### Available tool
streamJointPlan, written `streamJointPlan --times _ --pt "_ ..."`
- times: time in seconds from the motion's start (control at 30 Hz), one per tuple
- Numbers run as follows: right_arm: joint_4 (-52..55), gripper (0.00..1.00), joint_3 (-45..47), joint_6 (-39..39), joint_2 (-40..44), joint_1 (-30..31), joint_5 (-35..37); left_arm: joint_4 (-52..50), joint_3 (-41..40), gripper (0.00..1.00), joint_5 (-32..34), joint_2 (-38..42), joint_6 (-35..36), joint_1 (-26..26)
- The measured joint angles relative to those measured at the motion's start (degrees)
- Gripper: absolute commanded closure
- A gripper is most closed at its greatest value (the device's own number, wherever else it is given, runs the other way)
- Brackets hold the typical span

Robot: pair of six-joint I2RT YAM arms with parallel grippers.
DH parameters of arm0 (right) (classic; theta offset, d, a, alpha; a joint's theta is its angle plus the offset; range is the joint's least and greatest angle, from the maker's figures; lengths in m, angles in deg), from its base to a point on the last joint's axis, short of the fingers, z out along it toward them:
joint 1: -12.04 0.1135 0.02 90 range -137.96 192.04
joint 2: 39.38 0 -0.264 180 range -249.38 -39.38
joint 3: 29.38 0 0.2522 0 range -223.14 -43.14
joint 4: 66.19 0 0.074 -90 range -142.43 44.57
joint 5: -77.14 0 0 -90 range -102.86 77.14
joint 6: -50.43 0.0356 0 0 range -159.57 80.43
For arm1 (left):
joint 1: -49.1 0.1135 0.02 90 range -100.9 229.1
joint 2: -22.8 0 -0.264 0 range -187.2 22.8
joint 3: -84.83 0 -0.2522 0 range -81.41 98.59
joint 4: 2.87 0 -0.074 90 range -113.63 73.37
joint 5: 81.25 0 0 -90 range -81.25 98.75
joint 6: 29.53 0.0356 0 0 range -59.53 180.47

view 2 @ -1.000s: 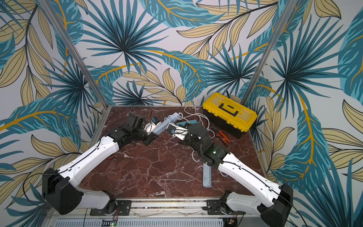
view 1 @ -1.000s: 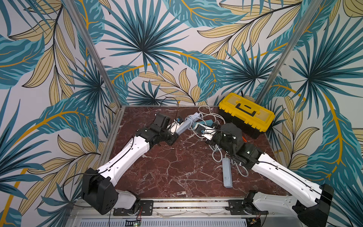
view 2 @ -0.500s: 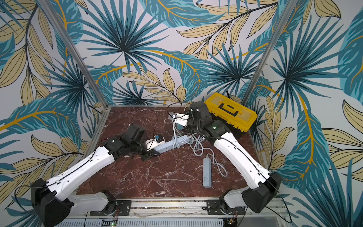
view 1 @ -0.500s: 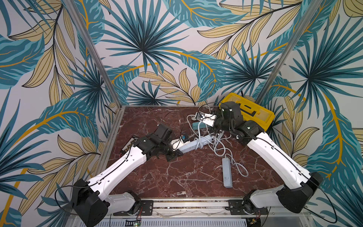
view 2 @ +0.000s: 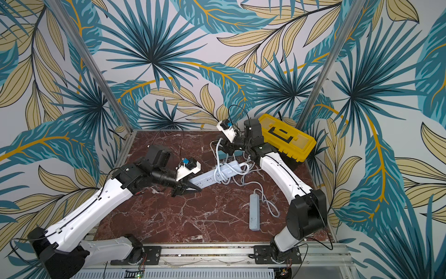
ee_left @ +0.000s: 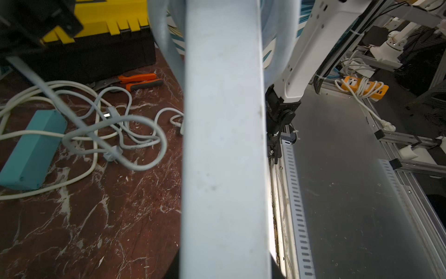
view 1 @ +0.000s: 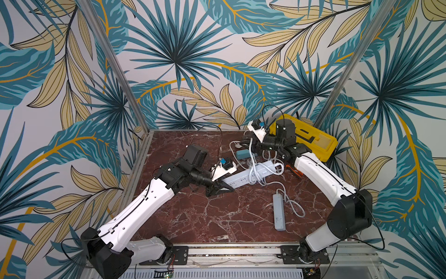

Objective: Wrap the cord around the power strip
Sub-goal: Wrap the power cord around the power strip.

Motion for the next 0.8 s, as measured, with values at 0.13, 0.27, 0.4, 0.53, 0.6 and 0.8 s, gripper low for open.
streamJointPlan --times 0.13,0.27,0.4,0.53,0.6,0.8 --pt "-13.77 0.43 7.72 11.17 -2.16 -0.46 1.31 1.84 0.87 1.00 0.50 2.16 -2.75 -0.55" --pt "-24.09 0.39 13.14 20.13 -3.13 -0.44 2.78 4.13 2.25 1.00 3.08 2.67 -6.14 -0.79" --pt "-32.65 0.50 16.35 26.32 -3.17 -0.44 5.44 6.40 2.25 1.00 5.09 2.49 -9.14 -1.31" --pt "-37.11 0.72 18.25 30.82 -3.37 -0.13 8.74 9.33 2.27 1.00 9.44 2.14 -13.66 -1.77" --pt "-38.42 0.79 20.04 32.61 -3.39 0.50 10.99 11.58 2.27 1.00 12.76 1.90 -16.74 -1.77" --pt "-37.46 0.95 28.00 33.09 -2.23 4.70 17.22 17.46 2.25 1.00 20.11 0.81 -25.40 0.22"
